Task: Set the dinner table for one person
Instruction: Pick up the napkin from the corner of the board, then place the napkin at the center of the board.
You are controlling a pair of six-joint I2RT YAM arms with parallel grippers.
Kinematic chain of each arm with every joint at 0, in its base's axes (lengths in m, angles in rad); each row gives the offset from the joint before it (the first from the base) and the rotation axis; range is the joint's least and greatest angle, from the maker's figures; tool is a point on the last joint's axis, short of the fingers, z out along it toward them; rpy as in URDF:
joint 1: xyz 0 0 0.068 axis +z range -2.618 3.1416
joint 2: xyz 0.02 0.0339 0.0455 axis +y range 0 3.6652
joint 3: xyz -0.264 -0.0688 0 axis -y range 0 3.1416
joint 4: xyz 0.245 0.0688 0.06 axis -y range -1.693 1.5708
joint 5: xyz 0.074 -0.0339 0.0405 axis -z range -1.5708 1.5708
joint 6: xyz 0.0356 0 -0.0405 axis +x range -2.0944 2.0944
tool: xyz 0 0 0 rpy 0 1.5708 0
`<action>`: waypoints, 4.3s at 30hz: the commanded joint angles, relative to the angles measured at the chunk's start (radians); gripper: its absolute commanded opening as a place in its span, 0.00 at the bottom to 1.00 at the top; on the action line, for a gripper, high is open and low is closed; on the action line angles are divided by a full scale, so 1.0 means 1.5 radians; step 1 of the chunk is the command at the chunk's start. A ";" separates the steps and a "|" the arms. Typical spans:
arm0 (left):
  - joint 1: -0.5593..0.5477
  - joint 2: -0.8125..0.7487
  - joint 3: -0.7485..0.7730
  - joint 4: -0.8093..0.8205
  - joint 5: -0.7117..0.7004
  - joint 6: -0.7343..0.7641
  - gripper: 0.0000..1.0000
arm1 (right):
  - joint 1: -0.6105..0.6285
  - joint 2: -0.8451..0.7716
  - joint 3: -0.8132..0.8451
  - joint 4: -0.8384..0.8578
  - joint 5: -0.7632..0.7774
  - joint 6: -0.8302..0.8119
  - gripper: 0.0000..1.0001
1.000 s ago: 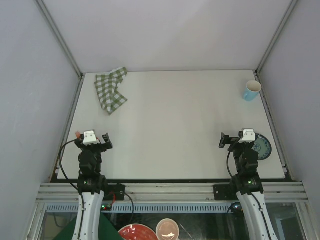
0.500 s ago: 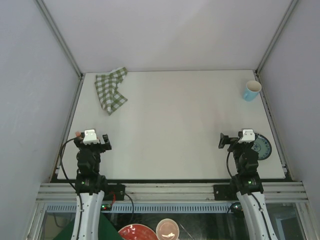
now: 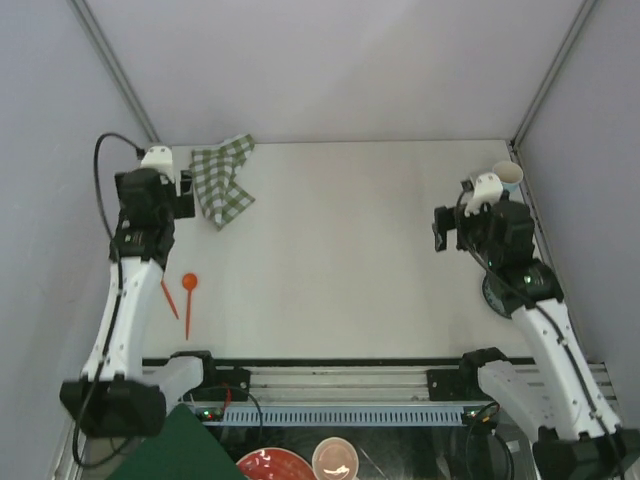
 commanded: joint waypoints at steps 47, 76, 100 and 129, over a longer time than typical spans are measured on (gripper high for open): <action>-0.090 0.796 0.567 -0.278 -0.037 0.101 0.17 | 0.122 0.280 0.410 -0.332 -0.053 -0.188 0.74; -0.444 0.690 0.827 -0.378 -0.002 0.140 0.00 | 0.099 0.228 0.344 -0.351 -0.041 -0.143 0.41; -0.580 0.625 0.931 -0.347 -0.014 0.113 0.00 | 0.057 0.134 0.235 -0.368 -0.116 -0.168 0.47; -0.621 0.421 0.584 -0.257 0.013 0.121 0.00 | 0.077 0.141 0.194 -0.310 -0.103 -0.128 0.45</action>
